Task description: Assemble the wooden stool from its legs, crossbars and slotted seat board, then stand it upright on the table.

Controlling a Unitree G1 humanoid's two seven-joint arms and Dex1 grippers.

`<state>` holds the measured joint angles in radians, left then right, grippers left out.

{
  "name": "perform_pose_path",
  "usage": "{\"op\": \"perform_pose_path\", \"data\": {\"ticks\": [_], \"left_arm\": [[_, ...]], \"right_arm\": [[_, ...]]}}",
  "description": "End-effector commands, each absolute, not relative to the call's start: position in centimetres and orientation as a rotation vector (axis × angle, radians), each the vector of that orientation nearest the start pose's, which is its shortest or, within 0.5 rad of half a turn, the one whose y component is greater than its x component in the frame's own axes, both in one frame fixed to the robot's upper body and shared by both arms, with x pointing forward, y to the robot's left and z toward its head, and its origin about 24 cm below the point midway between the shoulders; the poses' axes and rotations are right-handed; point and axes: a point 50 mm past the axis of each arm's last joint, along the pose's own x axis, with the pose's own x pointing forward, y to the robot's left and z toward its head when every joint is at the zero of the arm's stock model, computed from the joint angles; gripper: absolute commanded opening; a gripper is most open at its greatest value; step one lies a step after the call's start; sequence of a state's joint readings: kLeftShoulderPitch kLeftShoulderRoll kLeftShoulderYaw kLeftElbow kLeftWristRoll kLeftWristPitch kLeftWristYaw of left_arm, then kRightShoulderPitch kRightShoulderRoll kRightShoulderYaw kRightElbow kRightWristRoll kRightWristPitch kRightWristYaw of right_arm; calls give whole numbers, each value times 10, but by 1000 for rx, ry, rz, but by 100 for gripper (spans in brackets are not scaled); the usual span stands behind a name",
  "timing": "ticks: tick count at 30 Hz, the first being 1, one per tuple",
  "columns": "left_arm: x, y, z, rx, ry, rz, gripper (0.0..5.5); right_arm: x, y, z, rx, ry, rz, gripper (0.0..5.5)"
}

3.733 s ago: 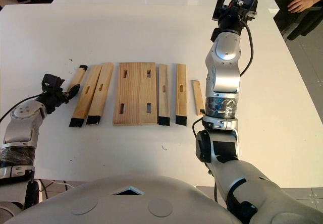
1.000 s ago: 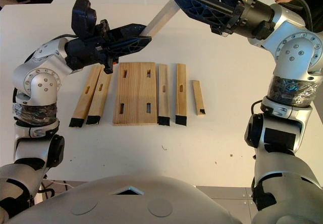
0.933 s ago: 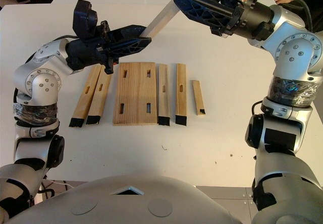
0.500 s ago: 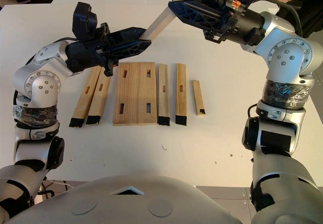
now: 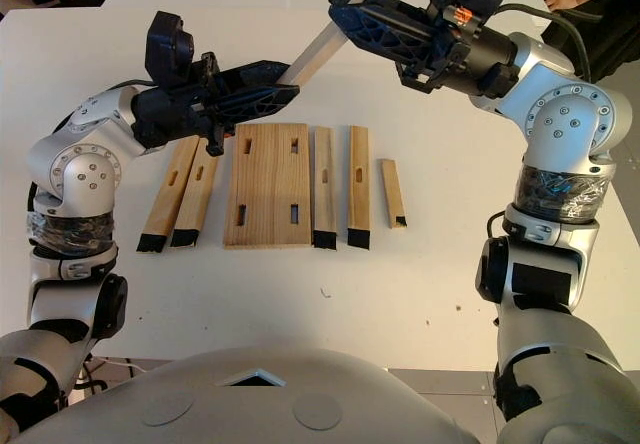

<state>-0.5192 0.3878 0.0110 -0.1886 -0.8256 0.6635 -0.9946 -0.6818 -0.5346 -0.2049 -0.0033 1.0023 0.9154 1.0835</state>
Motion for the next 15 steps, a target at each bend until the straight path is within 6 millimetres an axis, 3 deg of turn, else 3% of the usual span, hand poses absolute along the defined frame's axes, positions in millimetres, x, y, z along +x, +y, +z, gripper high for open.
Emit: {"op": "perform_pose_path", "data": {"ticks": [1,6,10,13,15], "left_arm": [[279,124,194,-291,-113,-1390,167],[281,128,184,-282,-89,-1317,245],[276,128,168,-229,-76,-1267,248],[276,135,158,-158,-95,-1164,248],[284,139,154,-186,-144,-988,248]], "right_arm": [[290,-170,230,375,-71,1397,132],[303,-177,238,243,-139,1286,132],[313,-185,239,78,-153,1225,132],[316,-189,216,-145,-64,1221,132],[316,-194,198,-252,4,1226,132]]}}
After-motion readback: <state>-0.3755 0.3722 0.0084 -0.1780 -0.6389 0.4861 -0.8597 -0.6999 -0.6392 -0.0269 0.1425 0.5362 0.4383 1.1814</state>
